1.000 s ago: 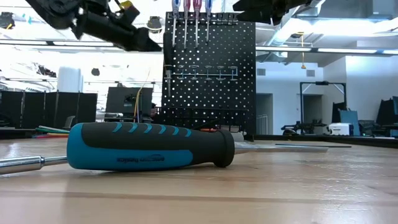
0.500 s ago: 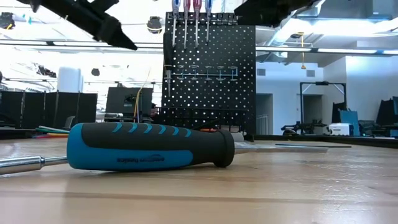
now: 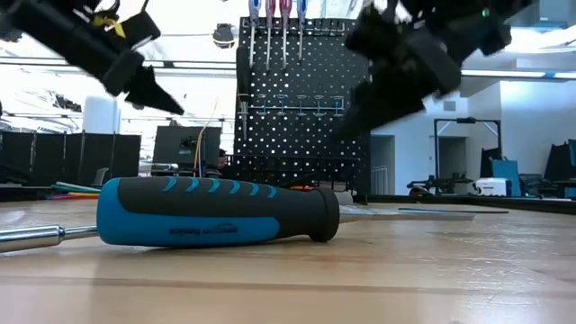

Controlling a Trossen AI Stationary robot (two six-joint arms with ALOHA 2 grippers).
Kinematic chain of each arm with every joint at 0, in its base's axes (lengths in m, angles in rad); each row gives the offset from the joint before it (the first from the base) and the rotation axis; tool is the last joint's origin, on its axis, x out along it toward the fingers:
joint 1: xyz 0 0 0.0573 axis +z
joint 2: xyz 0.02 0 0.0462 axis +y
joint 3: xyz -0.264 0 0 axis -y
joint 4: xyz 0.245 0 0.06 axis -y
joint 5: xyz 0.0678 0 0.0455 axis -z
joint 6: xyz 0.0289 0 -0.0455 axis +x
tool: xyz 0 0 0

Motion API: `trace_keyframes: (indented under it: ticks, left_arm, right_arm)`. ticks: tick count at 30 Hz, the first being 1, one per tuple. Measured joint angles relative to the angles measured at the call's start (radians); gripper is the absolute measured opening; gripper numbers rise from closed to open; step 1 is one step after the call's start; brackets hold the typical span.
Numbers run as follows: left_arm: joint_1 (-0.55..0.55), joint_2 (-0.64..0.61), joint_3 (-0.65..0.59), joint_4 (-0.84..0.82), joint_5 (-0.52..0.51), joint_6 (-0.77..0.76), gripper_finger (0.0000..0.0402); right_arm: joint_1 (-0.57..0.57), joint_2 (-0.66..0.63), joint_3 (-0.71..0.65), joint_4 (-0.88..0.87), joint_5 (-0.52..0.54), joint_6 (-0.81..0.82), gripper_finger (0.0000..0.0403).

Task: Hang tools onto peg board
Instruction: Hang the top gray screwdriver on the pegboard

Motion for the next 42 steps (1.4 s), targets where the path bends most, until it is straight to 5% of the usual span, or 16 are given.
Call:
trace_keyframes:
  ticks: [5, 10, 20, 31, 42]
  left_arm:
    - [-0.06, 0.149, -0.022, 0.06, -0.006, -0.139, 0.0228]
    - [-0.081, 0.332, -0.022, 0.211, -0.005, -0.13, 0.0227]
    - [-0.077, 0.603, 0.018, 0.342, 0.018, -0.091, 0.0227]
    - [-0.077, 0.704, 0.131, 0.342, 0.019, 0.005, 0.0227]
    - [-0.066, 0.668, 0.17, 0.301, 0.018, 0.182, 0.0227]
  right_arm:
    - [0.023, 0.029, 0.0, 0.017, 0.011, 0.063, 0.0281]
    - [-0.036, -0.005, 0.0, -0.056, 0.138, 0.159, 0.0281]
    - [-0.174, 0.091, -0.037, 0.015, 0.084, 0.198, 0.024]
    - [-0.213, 0.202, -0.034, 0.089, 0.013, 0.185, 0.012]
    - [-0.168, 0.042, -0.035, -0.02, 0.032, 0.169, 0.0106]
